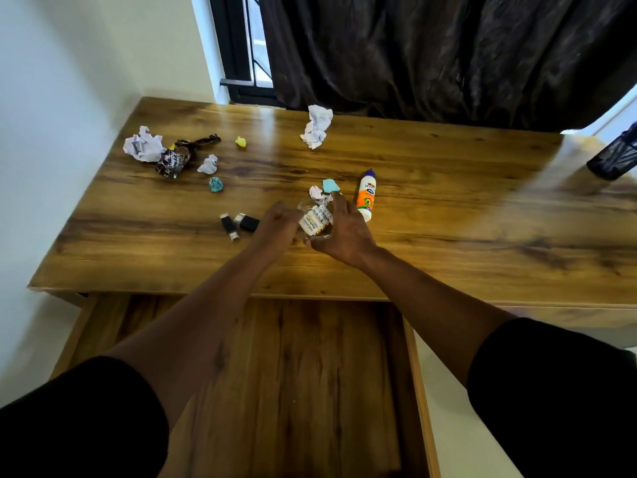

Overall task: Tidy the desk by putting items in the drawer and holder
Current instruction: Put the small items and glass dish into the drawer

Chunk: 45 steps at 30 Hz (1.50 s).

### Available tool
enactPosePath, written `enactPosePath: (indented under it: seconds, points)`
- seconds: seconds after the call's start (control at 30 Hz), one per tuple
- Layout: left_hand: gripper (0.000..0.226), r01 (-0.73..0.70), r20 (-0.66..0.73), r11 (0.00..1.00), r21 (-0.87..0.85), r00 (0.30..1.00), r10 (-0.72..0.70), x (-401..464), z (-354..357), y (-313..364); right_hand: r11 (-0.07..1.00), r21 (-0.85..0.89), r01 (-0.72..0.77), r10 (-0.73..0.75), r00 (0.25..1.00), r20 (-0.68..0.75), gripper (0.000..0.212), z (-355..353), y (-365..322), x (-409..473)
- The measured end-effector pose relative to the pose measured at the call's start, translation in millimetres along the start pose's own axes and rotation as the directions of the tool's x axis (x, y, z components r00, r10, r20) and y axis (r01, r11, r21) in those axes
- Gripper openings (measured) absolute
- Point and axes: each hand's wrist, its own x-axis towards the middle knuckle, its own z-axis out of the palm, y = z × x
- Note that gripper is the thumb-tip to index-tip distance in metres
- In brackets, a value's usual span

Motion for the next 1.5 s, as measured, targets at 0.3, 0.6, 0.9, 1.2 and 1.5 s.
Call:
enactPosePath:
  seconds: [0.3,0.6,0.9,1.2,1.5]
  points:
    - [0.05,0.139,-0.026,0.929,-0.342,0.987,-0.157,13.6,1.9,10.3,0.998,-0.051,0.036,-0.035,0.999,0.008,0.129,3.7,-4.7,10.2]
    - [0.065,0.159,0.02,0.941,-0.3,0.987,-0.16,-25.1,-13.3,-4.5,0.996,-0.044,0.081,-0.082,0.997,-0.013,0.125,5.8,-6.6,-35.3]
    - [0.038,0.093,-0.023,0.97,-0.226,0.995,-0.1,-126.9,-23.5,-28.6,0.988,-0.031,0.148,-0.15,0.986,-0.075,0.123,22.9,-20.0,-143.6]
    - [0.033,0.228,-0.012,0.952,-0.204,0.972,-0.235,-198.5,-30.9,-82.5,0.96,-0.025,0.279,-0.277,0.959,0.064,0.112,57.4,-5.4,-228.8]
    - [0.031,0.396,0.003,0.882,-0.254,0.913,-0.409,-187.1,1.8,-138.8,0.992,-0.05,0.112,-0.102,0.98,0.168,0.101,106.5,15.4,-244.2]
